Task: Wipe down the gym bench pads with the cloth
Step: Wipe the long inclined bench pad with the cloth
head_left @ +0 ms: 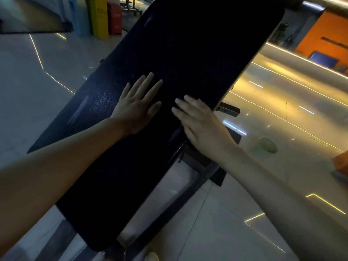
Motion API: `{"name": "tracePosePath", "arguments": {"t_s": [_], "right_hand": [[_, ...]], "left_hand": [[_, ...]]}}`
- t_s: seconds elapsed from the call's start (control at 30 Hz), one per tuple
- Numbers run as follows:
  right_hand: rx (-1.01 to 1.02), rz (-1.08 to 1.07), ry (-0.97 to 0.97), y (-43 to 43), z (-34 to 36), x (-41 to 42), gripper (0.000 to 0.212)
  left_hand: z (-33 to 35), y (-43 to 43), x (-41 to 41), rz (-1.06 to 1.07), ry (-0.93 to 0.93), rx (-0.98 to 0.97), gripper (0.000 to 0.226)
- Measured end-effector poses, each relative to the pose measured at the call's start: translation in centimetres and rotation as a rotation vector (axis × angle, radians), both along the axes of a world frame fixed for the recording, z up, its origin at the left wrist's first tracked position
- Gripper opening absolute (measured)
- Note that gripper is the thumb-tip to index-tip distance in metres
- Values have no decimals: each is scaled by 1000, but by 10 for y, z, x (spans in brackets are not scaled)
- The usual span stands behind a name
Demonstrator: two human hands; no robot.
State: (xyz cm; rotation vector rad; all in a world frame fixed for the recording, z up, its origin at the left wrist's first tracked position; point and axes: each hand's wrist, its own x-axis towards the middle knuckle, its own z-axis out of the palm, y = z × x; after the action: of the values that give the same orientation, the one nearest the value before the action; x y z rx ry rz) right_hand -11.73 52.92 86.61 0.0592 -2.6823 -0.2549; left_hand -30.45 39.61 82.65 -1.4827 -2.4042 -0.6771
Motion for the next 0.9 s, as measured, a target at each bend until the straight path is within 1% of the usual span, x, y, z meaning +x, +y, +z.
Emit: {"name": "tracePosePath", "arguments": {"t_s": [0.1, 0.2, 0.33, 0.4, 0.47, 0.57, 0.67, 0.73, 0.8, 0.9], "right_hand": [[11, -102, 97, 40, 27, -16, 43], [-105, -288, 192, 66, 58, -27, 43], [-224, -413, 355, 48, 53, -37, 44], [-292, -468, 384, 25, 36, -35, 44], [-325, -481, 372, -4, 16, -29, 45], [-325, -467, 300, -54, -18, -17, 50], [-316, -407, 205, -104, -59, -4, 53], [-306, -354, 193, -130, -83, 3, 50], [-270, -310, 182, -140, -97, 8, 47], [-150, -224, 96, -122, -84, 12, 43]], "left_hand": [[-11, -11, 7, 23, -39, -5, 75], [-21, -23, 11, 25, -24, -6, 73], [-26, -27, 15, 34, -42, 4, 74], [-26, -27, 19, 40, -63, 12, 74], [-25, -28, 21, 24, -76, 32, 74], [-28, -37, 20, -16, -64, 73, 70], [-41, -46, 22, -53, -27, 129, 66], [-46, -46, 22, -57, 1, 137, 64], [-47, -45, 22, -50, 4, 133, 64], [-49, -45, 22, -32, 23, 133, 63]]}}
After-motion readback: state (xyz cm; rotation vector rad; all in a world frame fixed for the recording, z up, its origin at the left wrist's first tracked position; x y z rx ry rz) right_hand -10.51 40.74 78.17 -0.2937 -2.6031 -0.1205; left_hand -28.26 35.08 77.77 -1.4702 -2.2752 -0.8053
